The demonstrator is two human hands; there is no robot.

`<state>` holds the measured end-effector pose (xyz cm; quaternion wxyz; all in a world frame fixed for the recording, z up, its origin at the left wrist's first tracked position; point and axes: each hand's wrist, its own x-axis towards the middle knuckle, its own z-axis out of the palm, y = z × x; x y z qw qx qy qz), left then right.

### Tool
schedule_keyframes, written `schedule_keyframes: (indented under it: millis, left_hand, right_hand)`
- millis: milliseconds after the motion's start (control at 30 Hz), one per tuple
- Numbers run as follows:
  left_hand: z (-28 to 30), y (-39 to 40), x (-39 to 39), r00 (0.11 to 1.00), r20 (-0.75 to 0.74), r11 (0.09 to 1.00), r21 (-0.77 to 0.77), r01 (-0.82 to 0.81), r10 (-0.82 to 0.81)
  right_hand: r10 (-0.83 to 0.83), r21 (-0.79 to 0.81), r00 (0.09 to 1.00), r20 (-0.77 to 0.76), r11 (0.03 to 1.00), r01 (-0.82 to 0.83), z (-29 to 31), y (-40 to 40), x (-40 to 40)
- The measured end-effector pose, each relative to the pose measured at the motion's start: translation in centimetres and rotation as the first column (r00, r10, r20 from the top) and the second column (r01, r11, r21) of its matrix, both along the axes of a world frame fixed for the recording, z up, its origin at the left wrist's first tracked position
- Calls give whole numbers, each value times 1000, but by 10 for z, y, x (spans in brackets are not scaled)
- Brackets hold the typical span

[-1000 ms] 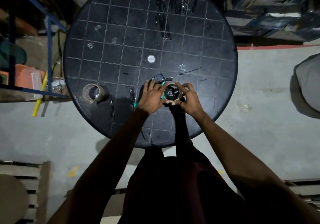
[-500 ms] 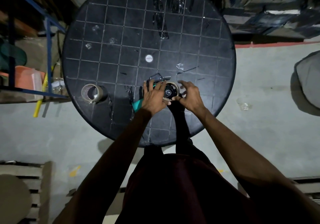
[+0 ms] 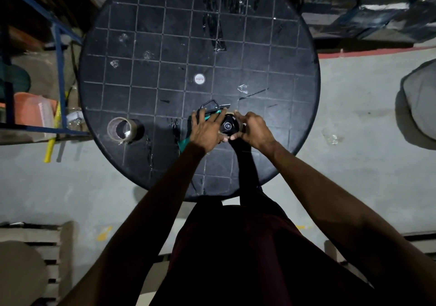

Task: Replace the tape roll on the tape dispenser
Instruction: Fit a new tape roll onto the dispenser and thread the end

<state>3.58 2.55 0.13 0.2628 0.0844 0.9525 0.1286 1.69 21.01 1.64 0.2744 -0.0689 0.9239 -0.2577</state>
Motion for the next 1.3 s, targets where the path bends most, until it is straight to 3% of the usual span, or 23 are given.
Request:
schedule_keyframes:
  millis: [200,333,733,967,1100,1300]
  left_hand:
    - [-4,-7,8,998,-9,998,23,-55,55]
    - [-3,-4,8,999,5,998,42,-50,50]
    - [4,-3,-10,997,-27,994,-85,64,-67]
    - [-3,-10,5,995,16,995,-9,-96,96]
    - [-6,-7,7,999,8,998,-41,-49,49]
    - [-3,3,-3,1000,-17,993,-116,24,-26]
  right_hand:
    - [-26,61,999,-42,998,29,7,3,-8]
    - [88,10,994,-68,996,-87,-3,3,-13]
    - [-140,85,990,24,987,138,-10,-1,2]
    - [-103,202,994,-28,974,106,2,-1,5]
    - [-7,20,999,-47,1000,8,1,-2,2]
    - [24,22,999,-21,999,-23,-8,-3,-5]
